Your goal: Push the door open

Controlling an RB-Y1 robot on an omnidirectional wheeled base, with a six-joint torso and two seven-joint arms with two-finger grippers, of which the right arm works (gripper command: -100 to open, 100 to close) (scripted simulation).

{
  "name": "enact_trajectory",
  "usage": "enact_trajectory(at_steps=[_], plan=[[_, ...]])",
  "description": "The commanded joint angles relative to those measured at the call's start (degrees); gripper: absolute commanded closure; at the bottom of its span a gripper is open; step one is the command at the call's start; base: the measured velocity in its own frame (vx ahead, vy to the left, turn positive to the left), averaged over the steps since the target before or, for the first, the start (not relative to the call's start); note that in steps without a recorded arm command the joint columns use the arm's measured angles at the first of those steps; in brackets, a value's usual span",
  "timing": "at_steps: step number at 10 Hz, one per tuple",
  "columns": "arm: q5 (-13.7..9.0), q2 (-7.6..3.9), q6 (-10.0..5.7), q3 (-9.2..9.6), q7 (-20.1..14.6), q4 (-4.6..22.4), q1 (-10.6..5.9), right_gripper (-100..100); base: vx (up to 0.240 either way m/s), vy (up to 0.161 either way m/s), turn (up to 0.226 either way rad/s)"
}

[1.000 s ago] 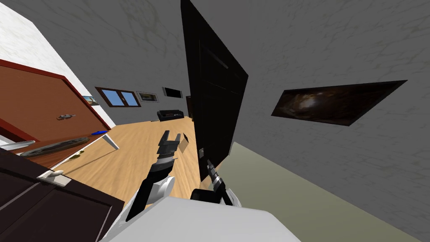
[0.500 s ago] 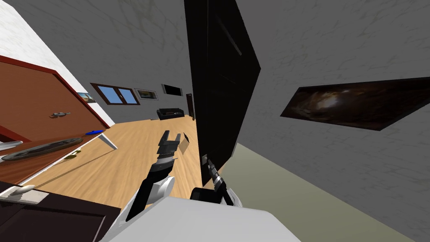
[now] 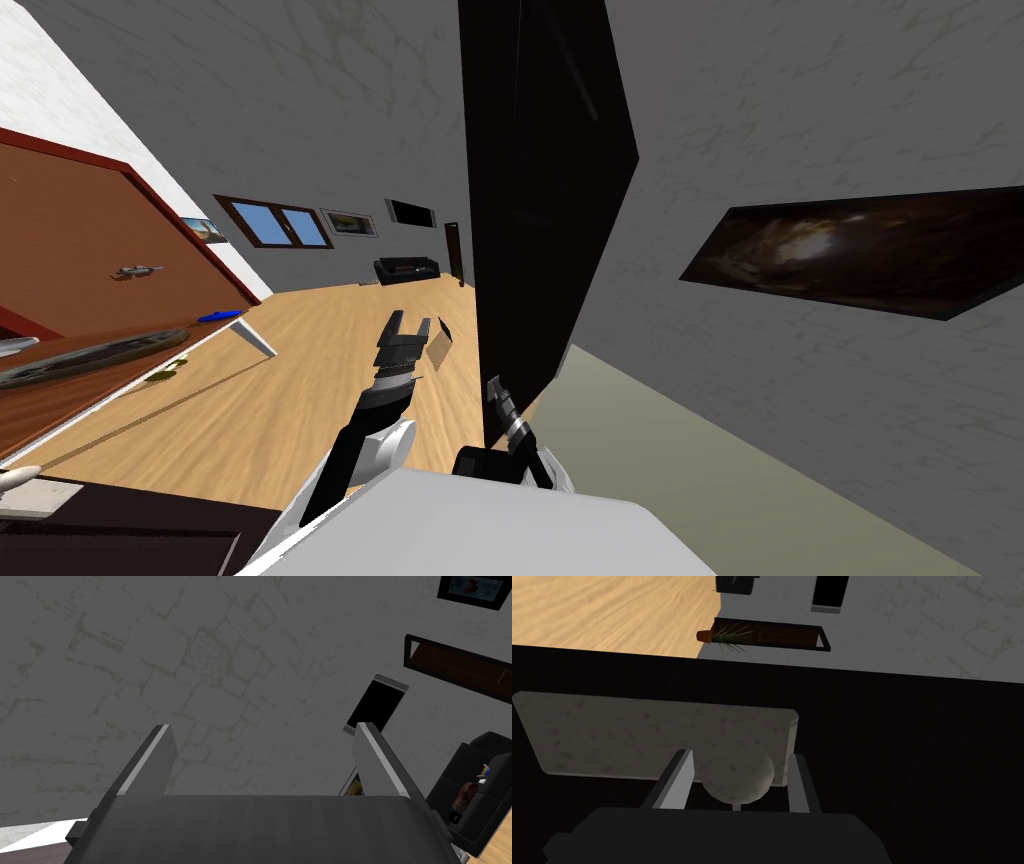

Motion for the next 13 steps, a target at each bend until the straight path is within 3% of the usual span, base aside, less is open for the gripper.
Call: enact_trajectory(at_steps=[1, 5, 6, 13], plan=[[0.0, -0.02, 0.03, 0.01, 0.0, 0.02, -0.01, 100, -0.018, -0.018, 0.016], [0.0, -0.02, 0.03, 0.01, 0.0, 0.02, -0.01, 100, -0.004, -0.005, 0.0], [-0.34, -0.71, 0.14, -1.01, 0.24, 0.36, -0.11, 100, 0.045, 0.101, -0.016], [-2.0, -2.33, 0.01, -5.77, 1.27, 1.38, -0.88, 100, 0.119, 0.173, -0.04]])
